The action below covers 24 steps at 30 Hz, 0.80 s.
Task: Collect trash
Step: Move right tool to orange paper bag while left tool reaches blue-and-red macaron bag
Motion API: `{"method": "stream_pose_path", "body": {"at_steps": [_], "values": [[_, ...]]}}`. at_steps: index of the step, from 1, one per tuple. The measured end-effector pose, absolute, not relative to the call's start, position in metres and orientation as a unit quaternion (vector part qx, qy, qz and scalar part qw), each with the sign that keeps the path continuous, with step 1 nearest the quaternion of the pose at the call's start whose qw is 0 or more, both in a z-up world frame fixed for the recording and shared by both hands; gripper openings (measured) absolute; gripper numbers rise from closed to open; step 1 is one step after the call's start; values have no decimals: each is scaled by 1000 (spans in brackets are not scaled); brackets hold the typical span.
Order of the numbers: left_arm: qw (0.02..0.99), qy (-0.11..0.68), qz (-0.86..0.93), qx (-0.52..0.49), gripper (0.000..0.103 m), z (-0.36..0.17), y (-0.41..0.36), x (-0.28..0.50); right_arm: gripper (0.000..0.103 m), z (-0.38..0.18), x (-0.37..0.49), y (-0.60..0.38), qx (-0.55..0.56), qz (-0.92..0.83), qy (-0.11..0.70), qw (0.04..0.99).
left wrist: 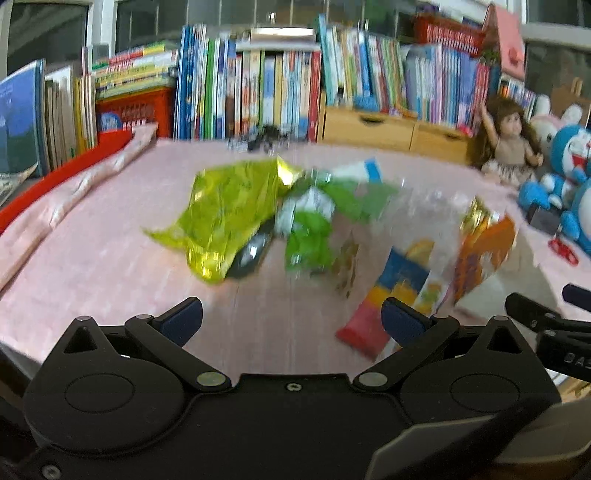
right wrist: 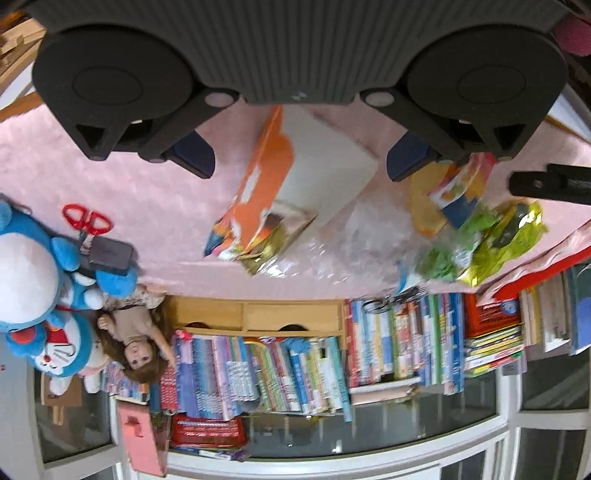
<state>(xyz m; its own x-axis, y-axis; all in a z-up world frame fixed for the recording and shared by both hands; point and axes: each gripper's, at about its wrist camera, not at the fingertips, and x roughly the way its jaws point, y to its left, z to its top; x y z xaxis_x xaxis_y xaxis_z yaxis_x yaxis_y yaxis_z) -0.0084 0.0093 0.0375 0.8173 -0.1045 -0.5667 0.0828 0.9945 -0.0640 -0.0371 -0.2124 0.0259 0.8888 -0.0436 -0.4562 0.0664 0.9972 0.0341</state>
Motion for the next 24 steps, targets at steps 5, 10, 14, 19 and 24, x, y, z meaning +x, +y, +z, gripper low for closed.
{"method": "stream_pose_path", "body": {"at_steps": [5, 10, 14, 19, 24], "values": [[946, 310, -80, -46, 103, 44, 8, -1, 103, 30, -12, -222, 53, -13, 258, 965], [945, 302, -121, -33, 103, 37, -5, -9, 103, 35, 15, -228, 92, 5, 278, 956], [943, 303, -134, -4, 103, 28, -22, -12, 103, 28, 48, -233, 81, -7, 321, 944], [943, 301, -140, 34, 103, 21, -40, -7, 103, 22, 91, -238, 61, 3, 400, 914], [944, 295, -135, 67, 100, 14, -55, 2, 102, 23, 111, -236, 37, 12, 429, 902]]}}
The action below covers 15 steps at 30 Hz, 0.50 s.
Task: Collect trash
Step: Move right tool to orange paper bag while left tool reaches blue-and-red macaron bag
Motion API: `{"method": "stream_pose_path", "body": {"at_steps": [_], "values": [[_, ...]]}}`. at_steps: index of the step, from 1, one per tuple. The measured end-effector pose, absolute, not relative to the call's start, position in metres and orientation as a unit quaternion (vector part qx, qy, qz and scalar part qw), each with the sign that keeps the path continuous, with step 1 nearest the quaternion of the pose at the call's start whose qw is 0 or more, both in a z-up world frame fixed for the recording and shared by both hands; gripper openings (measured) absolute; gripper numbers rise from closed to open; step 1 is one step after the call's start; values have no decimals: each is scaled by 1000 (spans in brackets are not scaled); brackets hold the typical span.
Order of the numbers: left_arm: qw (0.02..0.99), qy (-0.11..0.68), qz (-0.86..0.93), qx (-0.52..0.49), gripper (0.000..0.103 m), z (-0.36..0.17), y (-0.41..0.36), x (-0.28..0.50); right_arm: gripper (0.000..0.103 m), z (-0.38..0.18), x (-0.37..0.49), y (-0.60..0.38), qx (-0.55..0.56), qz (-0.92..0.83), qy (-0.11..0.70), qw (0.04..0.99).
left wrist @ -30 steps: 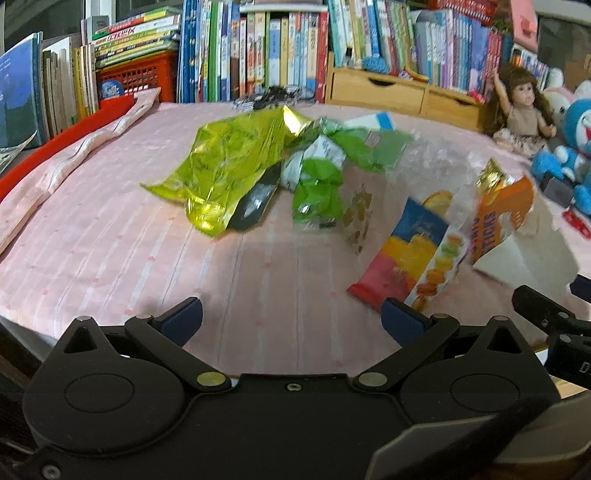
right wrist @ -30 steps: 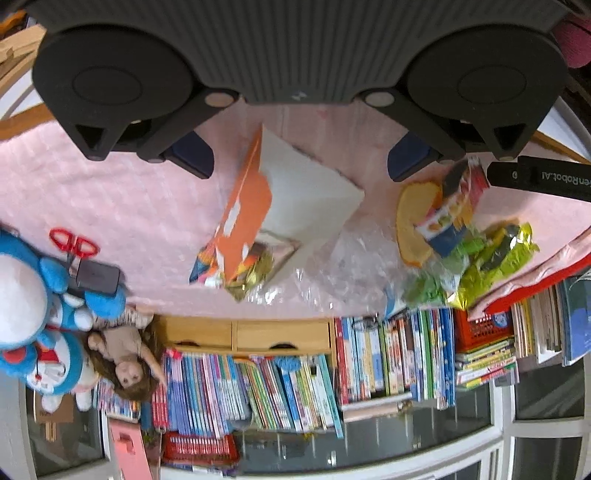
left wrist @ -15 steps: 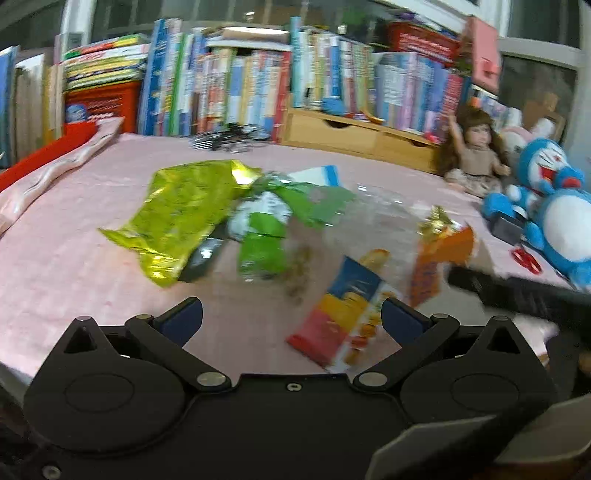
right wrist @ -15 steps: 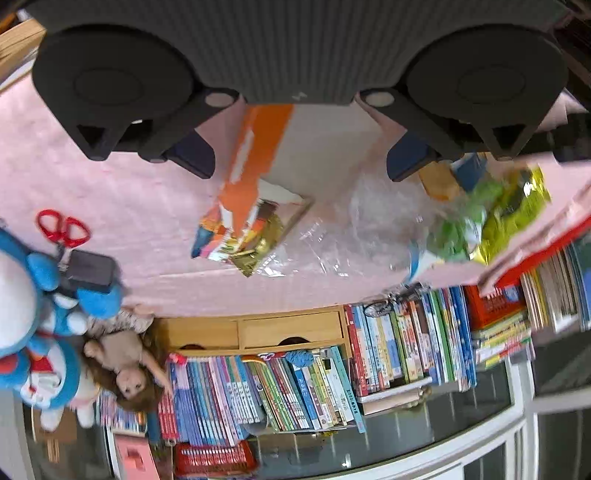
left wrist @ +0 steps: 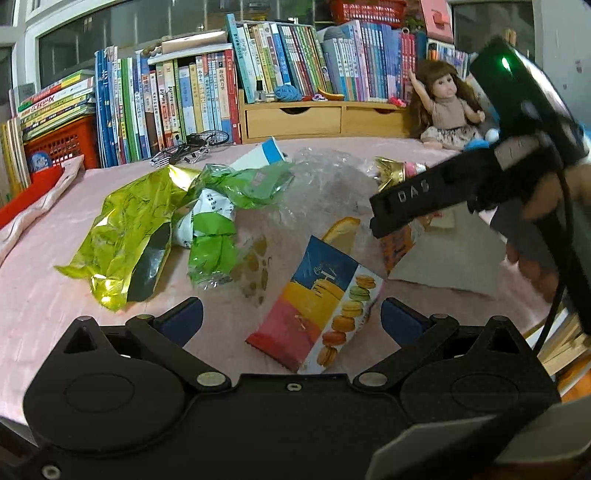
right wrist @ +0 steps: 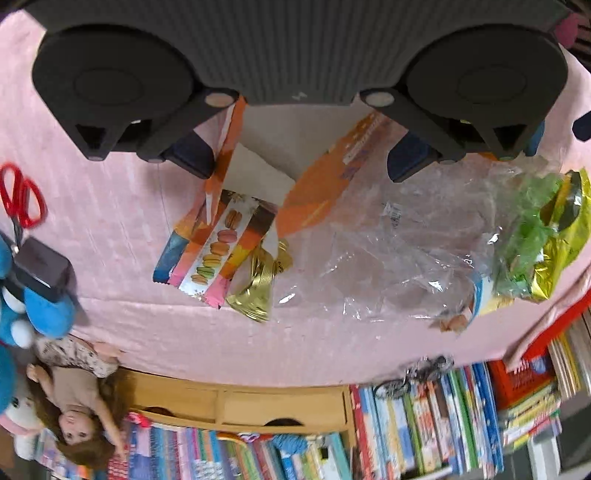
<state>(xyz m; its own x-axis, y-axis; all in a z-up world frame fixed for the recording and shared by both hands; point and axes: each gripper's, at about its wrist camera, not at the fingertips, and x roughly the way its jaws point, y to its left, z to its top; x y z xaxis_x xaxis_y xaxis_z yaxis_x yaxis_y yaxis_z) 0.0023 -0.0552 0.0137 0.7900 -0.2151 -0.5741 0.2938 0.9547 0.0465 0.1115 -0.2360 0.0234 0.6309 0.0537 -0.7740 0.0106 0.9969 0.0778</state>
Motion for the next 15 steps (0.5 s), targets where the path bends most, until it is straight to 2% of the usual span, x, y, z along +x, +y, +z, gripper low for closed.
{"method": "stream_pose_path", "body": {"at_steps": [4, 8, 10, 11, 13, 14, 15], "values": [[941, 298, -144, 74, 96, 8, -60, 5, 92, 22, 101, -246, 53, 12, 419, 907], [943, 291, -136, 85, 95, 3, -63, 4, 89, 18, 93, -257, 70, 21, 410, 909], [943, 291, -135, 87, 88, 2, -65, 5, 83, 19, 91, -258, 74, 23, 405, 911], [942, 294, -135, 85, 81, 1, -65, 6, 81, 21, 90, -257, 72, 20, 401, 913], [940, 302, -139, 75, 67, 1, -64, 8, 68, 25, 86, -258, 74, 17, 386, 919], [939, 306, -142, 67, 61, 1, -62, 9, 64, 28, 85, -259, 81, 18, 380, 921], [939, 307, -143, 60, 60, 2, -61, 9, 58, 30, 83, -261, 88, 19, 376, 922]]}}
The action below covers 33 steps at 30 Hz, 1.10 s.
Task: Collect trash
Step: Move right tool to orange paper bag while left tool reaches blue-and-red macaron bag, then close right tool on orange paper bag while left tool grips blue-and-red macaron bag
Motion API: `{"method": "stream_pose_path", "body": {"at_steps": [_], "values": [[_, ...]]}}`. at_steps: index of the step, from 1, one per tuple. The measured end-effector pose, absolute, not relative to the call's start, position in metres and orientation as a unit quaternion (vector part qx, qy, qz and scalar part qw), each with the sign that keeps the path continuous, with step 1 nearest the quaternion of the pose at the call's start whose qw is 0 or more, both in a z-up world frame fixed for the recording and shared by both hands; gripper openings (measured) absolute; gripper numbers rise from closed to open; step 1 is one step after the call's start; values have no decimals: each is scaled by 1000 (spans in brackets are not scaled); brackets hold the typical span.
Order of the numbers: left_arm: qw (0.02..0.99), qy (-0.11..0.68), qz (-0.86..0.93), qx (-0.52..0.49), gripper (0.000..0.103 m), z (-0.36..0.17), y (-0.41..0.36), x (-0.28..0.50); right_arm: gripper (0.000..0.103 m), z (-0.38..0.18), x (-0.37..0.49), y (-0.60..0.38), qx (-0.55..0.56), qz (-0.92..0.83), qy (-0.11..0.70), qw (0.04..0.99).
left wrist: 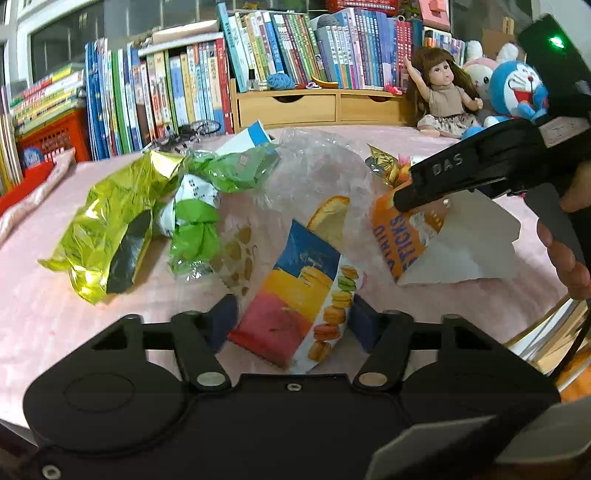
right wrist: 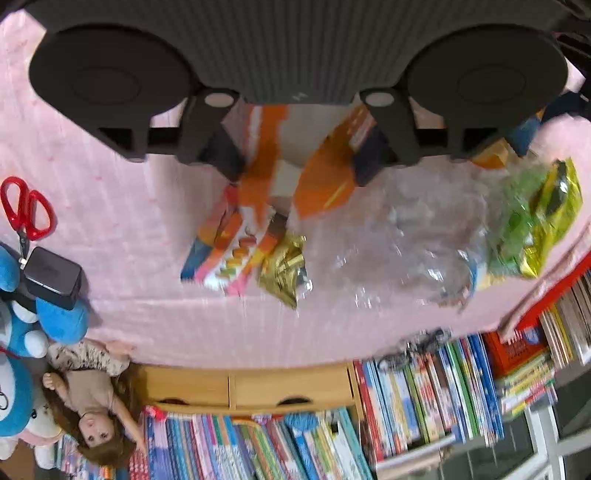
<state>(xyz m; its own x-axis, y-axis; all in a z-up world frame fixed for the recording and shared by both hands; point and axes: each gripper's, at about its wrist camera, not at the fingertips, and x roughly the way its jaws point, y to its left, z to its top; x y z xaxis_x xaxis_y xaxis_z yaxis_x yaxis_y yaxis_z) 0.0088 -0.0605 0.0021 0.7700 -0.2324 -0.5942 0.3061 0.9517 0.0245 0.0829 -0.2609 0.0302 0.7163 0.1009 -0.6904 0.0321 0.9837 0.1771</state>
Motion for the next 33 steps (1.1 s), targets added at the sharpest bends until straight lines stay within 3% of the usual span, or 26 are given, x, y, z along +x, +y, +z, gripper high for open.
{"method": "stream_pose_path", "body": {"at_steps": [4, 9, 11, 13, 15, 23, 30, 33], "values": [[940, 304, -146, 49, 50, 7, -54, 5, 39, 36, 76, -271, 111, 18, 365, 924], [944, 295, -144, 40, 49, 16, -48, 1, 34, 41, 64, -285, 132, 22, 351, 927], [945, 291, -142, 37, 49, 19, -45, -1, 44, 42, 58, -287, 124, 29, 340, 932], [947, 288, -140, 35, 49, 22, -43, -3, 67, 44, 50, -290, 124, 35, 325, 937], [947, 288, -139, 33, 49, 23, -42, -3, 77, 44, 44, -294, 131, 44, 319, 938], [948, 289, -132, 27, 49, 24, -35, -6, 78, 20, 24, -319, 195, 52, 333, 921], [948, 289, -133, 26, 49, 25, -35, -9, 53, 6, 15, -290, 165, 94, 331, 925], [949, 286, -132, 24, 49, 26, -34, -10, 23, 10, 13, -280, 157, 91, 328, 927]]}}
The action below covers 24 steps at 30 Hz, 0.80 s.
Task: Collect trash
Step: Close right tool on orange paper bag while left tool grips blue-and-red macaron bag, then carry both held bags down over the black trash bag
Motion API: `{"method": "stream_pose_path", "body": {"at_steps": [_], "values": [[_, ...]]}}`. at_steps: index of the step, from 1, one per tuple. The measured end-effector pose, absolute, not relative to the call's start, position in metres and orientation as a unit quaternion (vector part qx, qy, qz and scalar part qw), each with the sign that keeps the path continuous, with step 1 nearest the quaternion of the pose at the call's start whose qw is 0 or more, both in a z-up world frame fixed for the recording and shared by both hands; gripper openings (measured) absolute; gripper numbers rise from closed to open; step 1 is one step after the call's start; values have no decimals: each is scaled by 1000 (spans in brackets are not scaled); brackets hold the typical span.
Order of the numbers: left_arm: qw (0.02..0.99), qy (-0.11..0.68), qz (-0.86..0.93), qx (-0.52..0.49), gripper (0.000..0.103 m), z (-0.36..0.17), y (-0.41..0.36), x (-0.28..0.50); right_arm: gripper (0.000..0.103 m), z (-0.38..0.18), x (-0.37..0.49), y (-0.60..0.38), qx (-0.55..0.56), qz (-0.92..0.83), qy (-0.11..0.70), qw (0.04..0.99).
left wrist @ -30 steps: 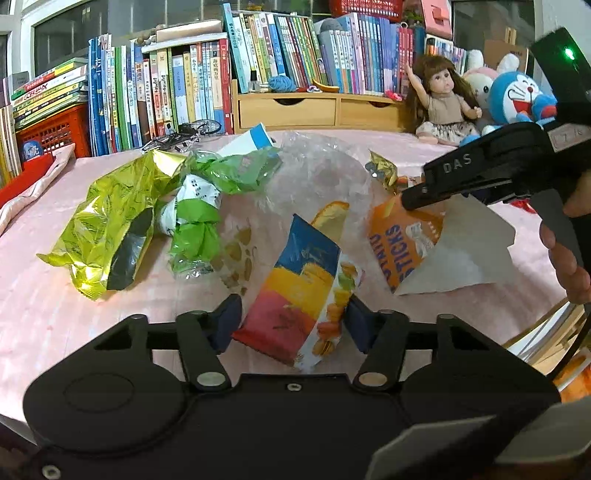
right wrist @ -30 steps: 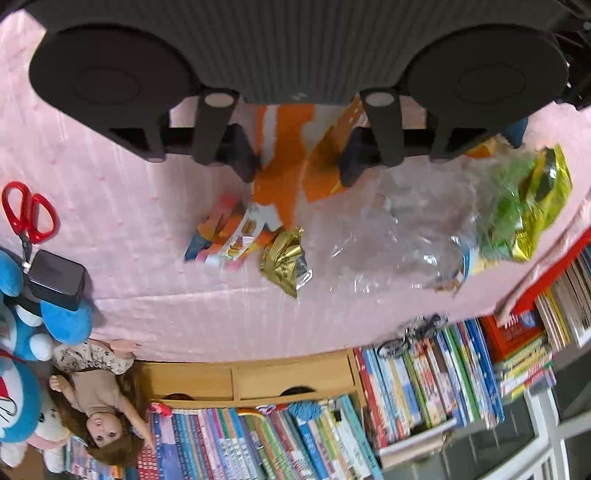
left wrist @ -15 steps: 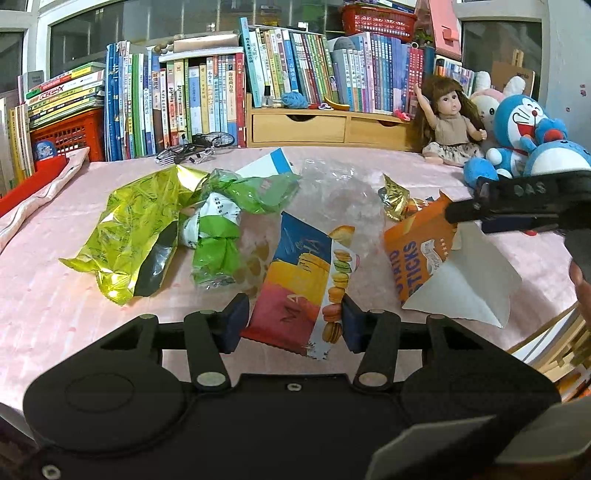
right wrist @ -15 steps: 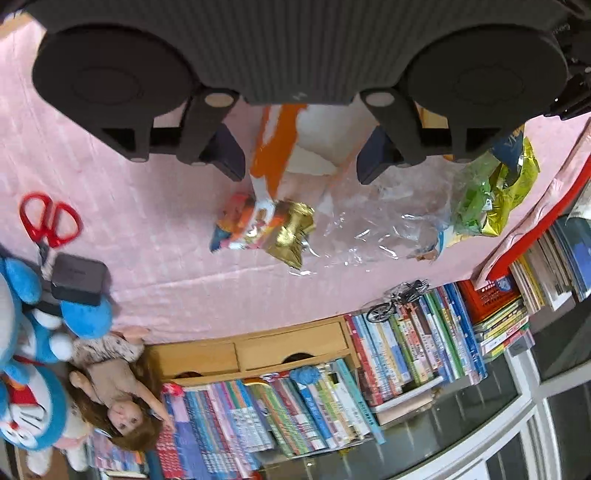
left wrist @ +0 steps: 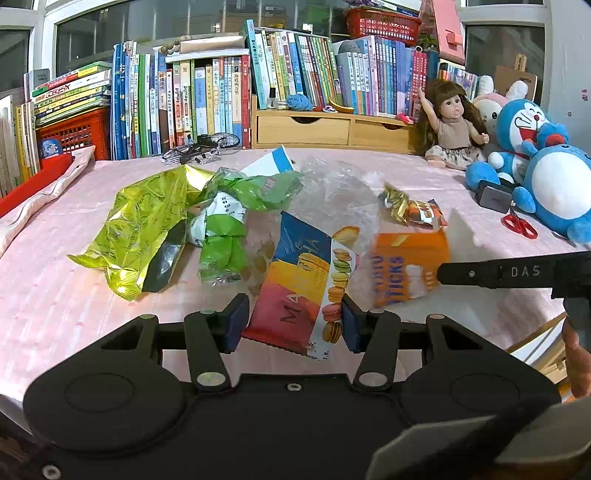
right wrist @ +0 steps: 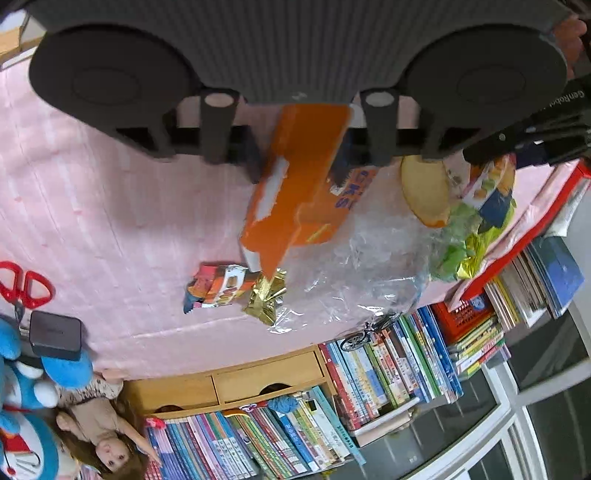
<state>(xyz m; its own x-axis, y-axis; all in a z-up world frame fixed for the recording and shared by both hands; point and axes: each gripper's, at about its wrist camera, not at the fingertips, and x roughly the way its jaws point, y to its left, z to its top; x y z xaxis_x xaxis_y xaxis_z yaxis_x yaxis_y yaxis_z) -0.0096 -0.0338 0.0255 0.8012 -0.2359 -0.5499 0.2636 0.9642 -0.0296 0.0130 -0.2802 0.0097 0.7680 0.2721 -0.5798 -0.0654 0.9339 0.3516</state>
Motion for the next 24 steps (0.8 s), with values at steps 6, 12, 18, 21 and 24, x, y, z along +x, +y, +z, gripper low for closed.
{"method": "stream_pose_path", "body": {"at_steps": [6, 12, 18, 21, 24], "values": [[952, 279, -125, 16, 48, 31, -26, -13, 6, 17, 1, -275, 136, 63, 308, 939], [955, 272, -121, 10, 47, 38, -21, -18, 3, 33, -13, -275, 123, 46, 275, 952], [954, 275, -122, -8, 46, 44, -13, -38, 3, 52, -34, -272, 135, 72, 248, 956], [950, 284, -126, -20, 45, 43, -5, -57, 3, 55, -52, -260, 123, 98, 247, 956], [948, 292, -126, -26, 45, 42, 4, -77, 3, 54, -67, -250, 119, 119, 252, 953]]}}
